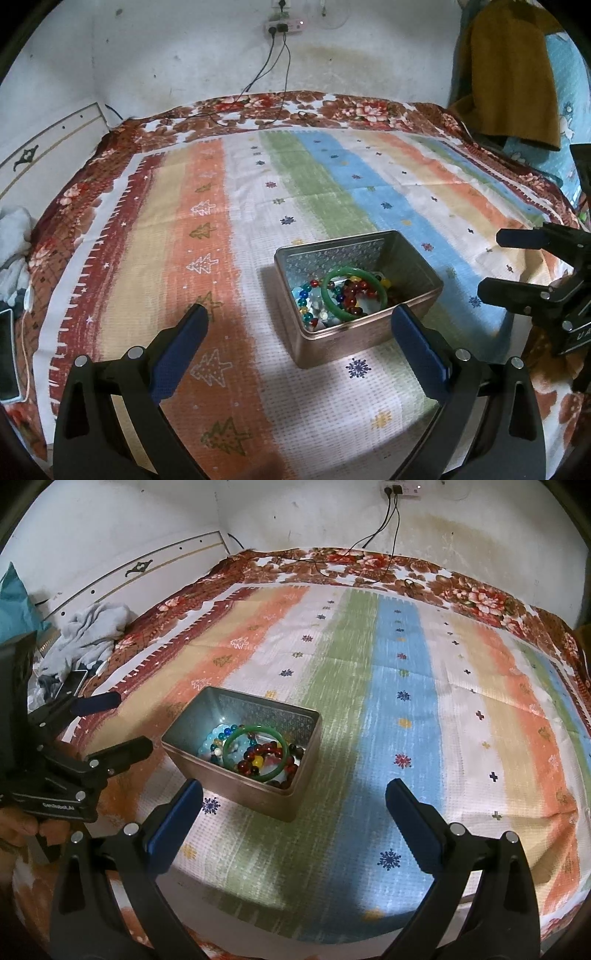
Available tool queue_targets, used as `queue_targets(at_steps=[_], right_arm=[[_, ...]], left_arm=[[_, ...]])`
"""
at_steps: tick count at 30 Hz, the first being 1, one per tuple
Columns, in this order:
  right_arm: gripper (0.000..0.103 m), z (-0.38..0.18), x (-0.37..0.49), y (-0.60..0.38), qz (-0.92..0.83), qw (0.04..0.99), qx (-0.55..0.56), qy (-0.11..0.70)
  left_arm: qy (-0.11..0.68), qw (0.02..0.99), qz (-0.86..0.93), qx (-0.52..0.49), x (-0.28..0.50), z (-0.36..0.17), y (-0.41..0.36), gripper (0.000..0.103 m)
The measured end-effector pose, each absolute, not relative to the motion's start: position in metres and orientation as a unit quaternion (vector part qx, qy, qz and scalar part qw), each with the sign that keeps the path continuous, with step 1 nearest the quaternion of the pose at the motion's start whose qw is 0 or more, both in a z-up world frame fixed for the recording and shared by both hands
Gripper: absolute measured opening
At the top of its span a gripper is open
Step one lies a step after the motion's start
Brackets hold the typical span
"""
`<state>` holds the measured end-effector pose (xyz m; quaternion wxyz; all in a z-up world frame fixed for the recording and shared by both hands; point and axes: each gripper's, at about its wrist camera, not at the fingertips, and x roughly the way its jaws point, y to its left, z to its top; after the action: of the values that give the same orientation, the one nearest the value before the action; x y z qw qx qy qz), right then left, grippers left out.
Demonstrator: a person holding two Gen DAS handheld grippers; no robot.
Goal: Organize jewelry
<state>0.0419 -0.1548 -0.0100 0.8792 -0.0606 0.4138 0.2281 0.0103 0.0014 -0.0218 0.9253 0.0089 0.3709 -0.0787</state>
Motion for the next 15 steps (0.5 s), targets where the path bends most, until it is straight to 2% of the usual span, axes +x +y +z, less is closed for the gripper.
queue_targets(at_steps=[15], right_arm=[[0.098, -0.0122, 0.0419, -0.1516, 0.234, 0.875, -0.056, 0.42]], left_arm=[[0.359, 0.929, -0.092, 0.013, 0.0075, -0.0198, -0.002, 0.097]])
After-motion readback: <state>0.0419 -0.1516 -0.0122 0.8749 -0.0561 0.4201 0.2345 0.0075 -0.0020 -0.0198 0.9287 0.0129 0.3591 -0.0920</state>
